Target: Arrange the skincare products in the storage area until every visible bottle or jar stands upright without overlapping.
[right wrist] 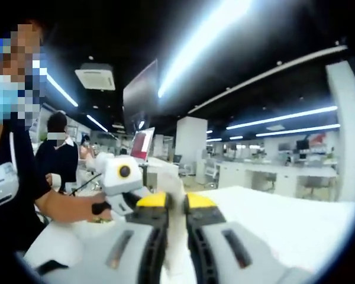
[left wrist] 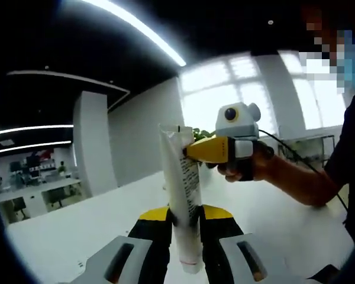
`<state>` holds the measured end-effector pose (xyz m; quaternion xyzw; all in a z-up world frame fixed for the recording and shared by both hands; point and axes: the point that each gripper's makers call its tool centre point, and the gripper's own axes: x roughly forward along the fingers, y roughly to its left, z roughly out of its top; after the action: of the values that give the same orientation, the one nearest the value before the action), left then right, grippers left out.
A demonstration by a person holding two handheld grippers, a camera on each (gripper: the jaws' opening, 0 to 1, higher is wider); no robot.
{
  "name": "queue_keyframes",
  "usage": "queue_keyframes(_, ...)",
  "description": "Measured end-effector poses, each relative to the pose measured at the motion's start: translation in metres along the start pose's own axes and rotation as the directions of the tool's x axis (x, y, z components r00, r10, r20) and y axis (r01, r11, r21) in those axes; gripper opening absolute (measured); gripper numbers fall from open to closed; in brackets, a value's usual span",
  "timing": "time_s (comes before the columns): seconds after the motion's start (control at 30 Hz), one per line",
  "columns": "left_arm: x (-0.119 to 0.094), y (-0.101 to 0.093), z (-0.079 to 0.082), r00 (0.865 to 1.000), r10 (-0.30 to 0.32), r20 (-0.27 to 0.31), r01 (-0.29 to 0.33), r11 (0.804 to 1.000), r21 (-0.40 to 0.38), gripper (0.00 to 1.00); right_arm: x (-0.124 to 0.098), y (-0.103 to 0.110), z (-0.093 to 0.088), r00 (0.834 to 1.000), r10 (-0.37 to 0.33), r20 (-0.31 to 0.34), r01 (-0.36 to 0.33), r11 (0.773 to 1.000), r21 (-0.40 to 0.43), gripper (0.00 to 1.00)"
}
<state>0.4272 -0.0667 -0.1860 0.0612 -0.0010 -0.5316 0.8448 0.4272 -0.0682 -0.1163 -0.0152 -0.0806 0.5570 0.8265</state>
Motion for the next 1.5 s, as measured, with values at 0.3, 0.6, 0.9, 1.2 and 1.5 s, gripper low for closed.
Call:
queue_keyframes(0.3,0.009,0.003,-0.008,1.000,-0.002,-0.007,0.002,1.000,-0.012,0.17,-0.004,-0.012,-0.011,1.000,-0.017,-0.024,0.018,0.999,0.032,0.08)
queue_keyframes(0.6,0.016,0.010,-0.024,1.000,0.002,-0.021,-0.003,0.999,-0.032,0.17,-0.003,-0.018,-0.027,0.996,-0.030,-0.079,0.033,0.999,0.039,0.09)
queue_keyframes(0.9,0.023,0.016,-0.041,0.999,0.003,-0.045,-0.005,0.999,-0.052,0.16,-0.003,-0.023,-0.045,0.987,-0.046,-0.152,0.050,0.998,0.026,0.09)
queue_keyframes(1.2,0.026,0.018,-0.049,0.998,0.003,-0.062,-0.007,0.998,-0.060,0.16,-0.003,-0.026,-0.054,0.981,-0.055,-0.189,0.059,0.998,0.019,0.09)
queue_keyframes(1.5,0.027,0.020,-0.052,0.998,0.008,-0.069,-0.012,0.998,-0.058,0.16,-0.004,-0.028,-0.057,0.978,-0.060,-0.202,0.064,0.998,0.016,0.09)
